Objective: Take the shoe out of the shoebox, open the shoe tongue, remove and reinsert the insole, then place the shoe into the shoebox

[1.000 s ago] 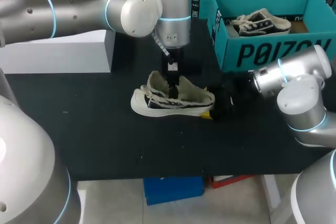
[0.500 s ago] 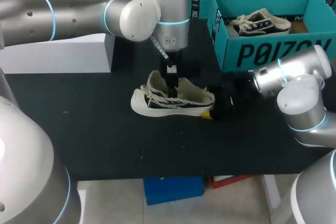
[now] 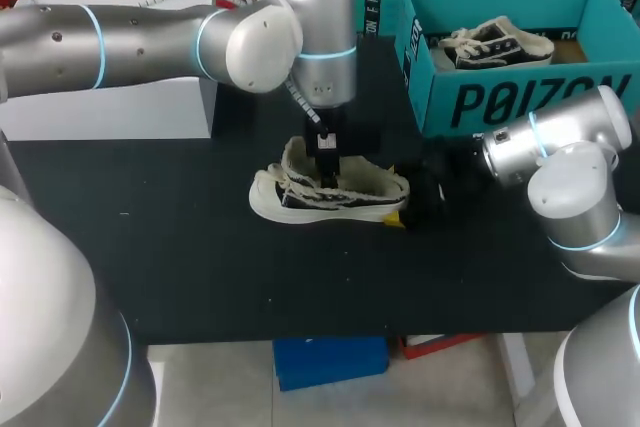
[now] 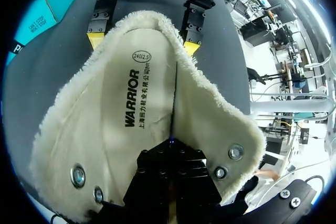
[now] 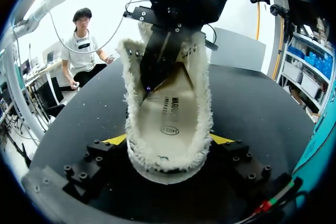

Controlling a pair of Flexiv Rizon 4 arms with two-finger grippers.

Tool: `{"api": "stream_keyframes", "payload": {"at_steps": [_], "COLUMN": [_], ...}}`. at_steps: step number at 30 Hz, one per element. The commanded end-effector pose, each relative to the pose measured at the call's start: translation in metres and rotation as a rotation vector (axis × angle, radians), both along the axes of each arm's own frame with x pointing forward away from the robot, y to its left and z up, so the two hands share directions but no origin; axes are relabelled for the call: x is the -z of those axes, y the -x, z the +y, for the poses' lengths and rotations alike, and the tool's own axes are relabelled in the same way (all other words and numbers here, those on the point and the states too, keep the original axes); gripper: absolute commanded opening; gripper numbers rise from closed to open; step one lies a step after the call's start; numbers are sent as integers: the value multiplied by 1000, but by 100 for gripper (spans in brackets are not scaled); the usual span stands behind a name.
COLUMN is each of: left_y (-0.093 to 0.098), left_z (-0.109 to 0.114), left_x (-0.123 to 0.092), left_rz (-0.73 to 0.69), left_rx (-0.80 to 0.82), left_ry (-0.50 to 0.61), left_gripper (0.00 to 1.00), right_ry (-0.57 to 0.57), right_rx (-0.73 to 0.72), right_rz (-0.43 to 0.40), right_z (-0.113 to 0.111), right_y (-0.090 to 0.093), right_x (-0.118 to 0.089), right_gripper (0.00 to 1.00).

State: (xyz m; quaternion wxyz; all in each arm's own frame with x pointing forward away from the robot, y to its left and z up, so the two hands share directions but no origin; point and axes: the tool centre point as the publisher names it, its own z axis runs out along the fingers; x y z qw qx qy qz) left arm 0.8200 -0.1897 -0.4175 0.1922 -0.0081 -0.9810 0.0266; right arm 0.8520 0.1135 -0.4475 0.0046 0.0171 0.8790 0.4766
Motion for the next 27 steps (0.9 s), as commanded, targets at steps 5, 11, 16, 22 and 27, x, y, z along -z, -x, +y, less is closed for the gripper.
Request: {"api": "stream_keyframes", "payload": {"at_steps": [5,11,16,22,27], "left_y": [11,12,9,6,5], "left_z": [-4,-4,-5,-3,1], "left_x": [18,24,23,28,33], "left_rz": [-19,-10,-24,-44,-74], "left_rx": [-2,-7,4,6,1], "left_ry": [3,1,-2,-25,-48], "left_gripper": [0,0,50,38,38], "right_ry": [2,2,2,2,2], "right_rx": [2,2,2,2,2], "right_rz": [1,1,1,1,1], "right_z": [0,0,0,0,0], "right_y": [0,0,0,0,0], "right_x": [3,3,3,3,3], "right_gripper": [0,0,0,0,0]}}
